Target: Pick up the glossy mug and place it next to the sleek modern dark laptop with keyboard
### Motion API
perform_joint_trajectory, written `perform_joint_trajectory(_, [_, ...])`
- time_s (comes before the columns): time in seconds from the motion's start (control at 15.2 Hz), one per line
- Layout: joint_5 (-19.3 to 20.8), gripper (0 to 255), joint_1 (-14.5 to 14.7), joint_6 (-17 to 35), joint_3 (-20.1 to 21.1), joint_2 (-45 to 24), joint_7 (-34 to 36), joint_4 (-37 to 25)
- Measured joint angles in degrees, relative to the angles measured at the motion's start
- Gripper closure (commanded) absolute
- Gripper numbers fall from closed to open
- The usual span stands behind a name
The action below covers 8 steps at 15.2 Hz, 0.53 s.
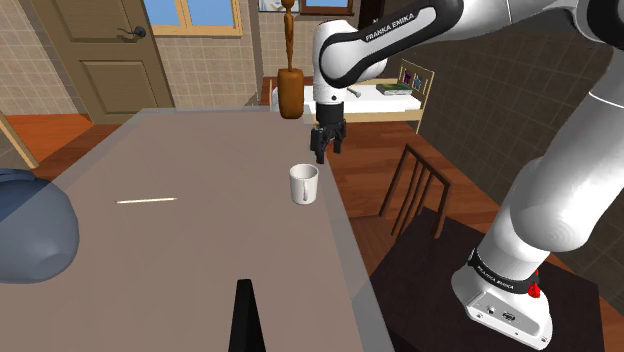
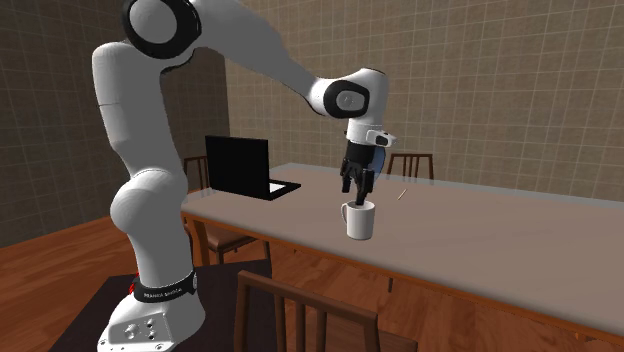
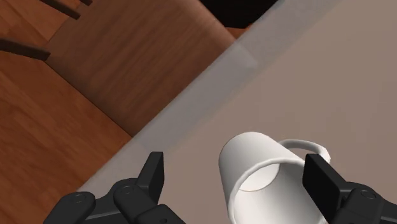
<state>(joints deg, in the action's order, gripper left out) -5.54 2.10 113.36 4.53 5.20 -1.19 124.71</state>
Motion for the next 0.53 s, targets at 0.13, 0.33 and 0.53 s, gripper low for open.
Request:
perform_joint_trajectory(0.13, [0.5,0,0.3,1.8,0.4,-4.4,1.1,-2.9])
perform_joint_trajectory(0.33, [1.2,0,0.6,3.4,0.7,-10.4,2.4,-7.6])
perform_joint_trajectory(0.53, [1.4,0,0.7,5.1,0.7,-12.0,2.6,-7.6])
